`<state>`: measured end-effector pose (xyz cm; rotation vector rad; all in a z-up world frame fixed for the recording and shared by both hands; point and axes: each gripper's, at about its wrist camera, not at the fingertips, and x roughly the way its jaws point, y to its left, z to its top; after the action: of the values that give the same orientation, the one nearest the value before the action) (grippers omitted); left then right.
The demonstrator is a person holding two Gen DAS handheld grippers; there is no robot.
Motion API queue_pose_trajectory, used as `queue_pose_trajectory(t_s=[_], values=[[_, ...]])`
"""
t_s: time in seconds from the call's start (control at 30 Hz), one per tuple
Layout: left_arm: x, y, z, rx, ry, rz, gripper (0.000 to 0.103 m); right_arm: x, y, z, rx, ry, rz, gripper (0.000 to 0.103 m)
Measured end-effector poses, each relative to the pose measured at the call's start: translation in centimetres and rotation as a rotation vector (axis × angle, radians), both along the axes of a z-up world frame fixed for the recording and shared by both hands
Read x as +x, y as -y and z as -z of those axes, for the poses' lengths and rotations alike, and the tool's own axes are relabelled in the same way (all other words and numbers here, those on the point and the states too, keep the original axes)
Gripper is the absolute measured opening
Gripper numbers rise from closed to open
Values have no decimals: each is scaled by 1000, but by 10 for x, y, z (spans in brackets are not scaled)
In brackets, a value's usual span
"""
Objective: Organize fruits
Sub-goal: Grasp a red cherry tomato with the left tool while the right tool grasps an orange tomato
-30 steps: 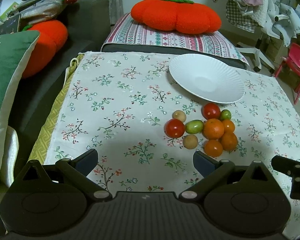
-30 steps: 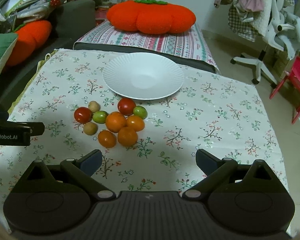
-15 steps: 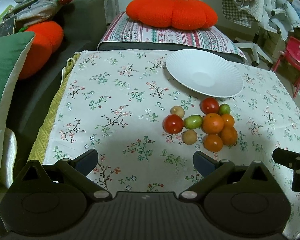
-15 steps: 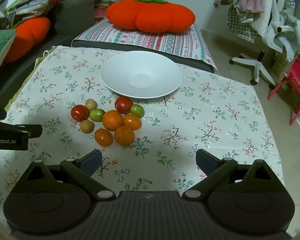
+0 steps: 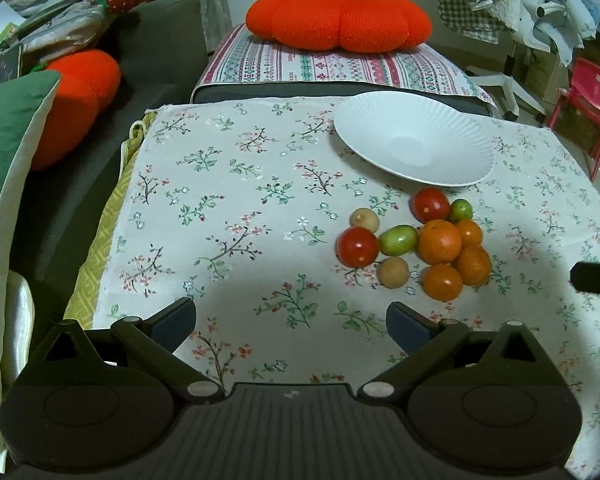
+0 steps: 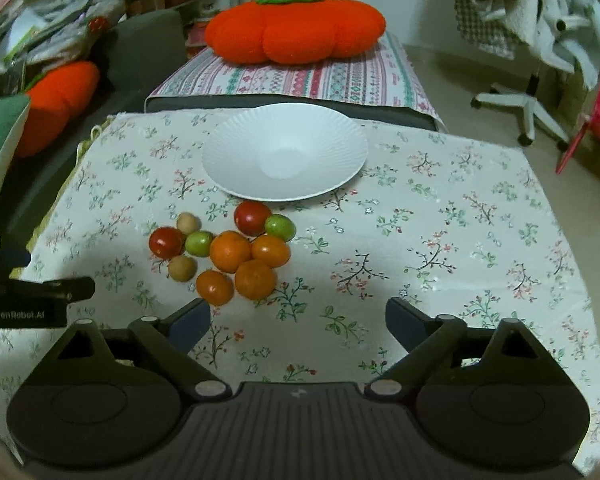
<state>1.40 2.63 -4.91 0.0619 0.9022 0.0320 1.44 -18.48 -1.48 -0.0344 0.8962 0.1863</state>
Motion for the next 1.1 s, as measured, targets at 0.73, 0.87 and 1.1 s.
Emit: queue_pose_trajectory(t_s=[0.73,0.87,1.1], values=[[50,11,33,-70,23,142,72,38,-21,51,80,-46,-171,52],[63,10,41,-103,22,155,62,47,-21,56,85,-28,-175,50],[73,15,51,-144,30,200,57,56,-30,69,82,-27,-190,47]])
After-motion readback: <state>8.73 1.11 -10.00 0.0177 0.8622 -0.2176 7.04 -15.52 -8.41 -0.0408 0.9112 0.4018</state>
